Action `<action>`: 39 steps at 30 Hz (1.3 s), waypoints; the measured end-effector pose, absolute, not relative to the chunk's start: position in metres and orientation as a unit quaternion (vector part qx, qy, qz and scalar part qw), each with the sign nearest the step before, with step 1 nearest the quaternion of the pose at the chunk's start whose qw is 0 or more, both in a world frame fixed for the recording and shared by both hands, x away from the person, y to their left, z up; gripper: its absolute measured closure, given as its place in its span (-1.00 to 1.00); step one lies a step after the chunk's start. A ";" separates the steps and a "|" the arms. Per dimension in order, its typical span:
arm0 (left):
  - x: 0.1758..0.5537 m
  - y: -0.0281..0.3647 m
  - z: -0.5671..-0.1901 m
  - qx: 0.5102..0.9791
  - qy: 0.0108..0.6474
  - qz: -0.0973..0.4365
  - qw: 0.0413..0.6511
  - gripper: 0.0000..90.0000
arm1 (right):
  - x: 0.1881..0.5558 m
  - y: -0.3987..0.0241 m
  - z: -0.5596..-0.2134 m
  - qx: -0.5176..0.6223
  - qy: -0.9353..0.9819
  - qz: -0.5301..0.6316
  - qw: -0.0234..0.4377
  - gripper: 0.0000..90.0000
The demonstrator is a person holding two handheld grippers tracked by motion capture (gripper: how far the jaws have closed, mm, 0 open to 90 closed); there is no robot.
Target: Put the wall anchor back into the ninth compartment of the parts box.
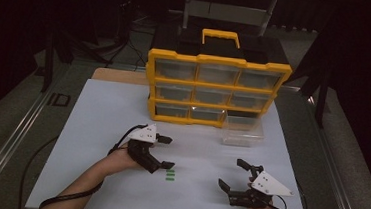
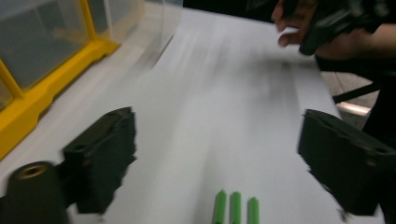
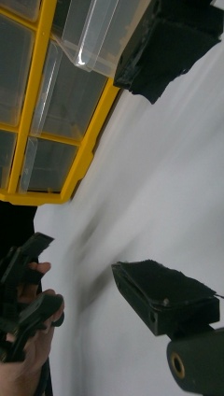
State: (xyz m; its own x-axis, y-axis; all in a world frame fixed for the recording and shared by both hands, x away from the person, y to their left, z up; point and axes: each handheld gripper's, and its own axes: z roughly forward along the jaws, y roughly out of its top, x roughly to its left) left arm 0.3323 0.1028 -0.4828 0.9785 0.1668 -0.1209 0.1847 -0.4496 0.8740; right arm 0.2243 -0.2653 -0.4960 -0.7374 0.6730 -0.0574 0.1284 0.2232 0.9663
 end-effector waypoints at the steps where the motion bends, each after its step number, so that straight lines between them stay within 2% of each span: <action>1: 0.333 0.102 -0.485 0.855 0.100 -0.012 0.509 -0.63 | 0.224 -0.265 -0.496 0.269 0.744 0.562 0.243 -0.79; 9: 0.333 0.096 -0.498 0.878 0.085 -0.030 0.470 -0.05 | 0.224 -0.265 -0.497 0.268 0.746 0.561 0.239 -0.79; 10: 0.332 0.095 -0.501 0.885 0.080 -0.036 0.458 0.11 | 0.224 -0.264 -0.497 0.267 0.747 0.560 0.238 -0.79; 18: 0.331 0.090 -0.513 0.911 0.072 -0.034 0.405 0.58 | 0.225 -0.264 -0.497 0.268 0.748 0.560 0.236 -0.79; 21: 0.331 0.088 -0.516 0.914 0.076 -0.031 0.398 0.67 | 0.225 -0.264 -0.497 0.267 0.748 0.560 0.237 -0.79; 32: 0.333 0.079 -0.519 0.926 0.065 -0.027 0.370 0.77 | 0.224 -0.264 -0.497 0.268 0.748 0.559 0.236 -0.79; 35: 0.334 0.078 -0.518 0.928 0.079 -0.028 0.363 0.87 | 0.225 -0.264 -0.497 0.269 0.748 0.559 0.237 -0.79; 39: 0.336 0.074 -0.513 0.932 0.086 -0.036 0.351 0.89 | 0.225 -0.264 -0.497 0.268 0.748 0.559 0.236 -0.79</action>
State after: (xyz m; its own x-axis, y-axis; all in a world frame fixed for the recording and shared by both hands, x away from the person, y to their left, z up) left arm 0.3364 0.0743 -0.5132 0.9828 0.1341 -0.1272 0.1847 -0.7383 0.6486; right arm 0.2246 -0.2640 -0.4971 -0.7448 0.6650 -0.0544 0.1367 0.2320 0.9631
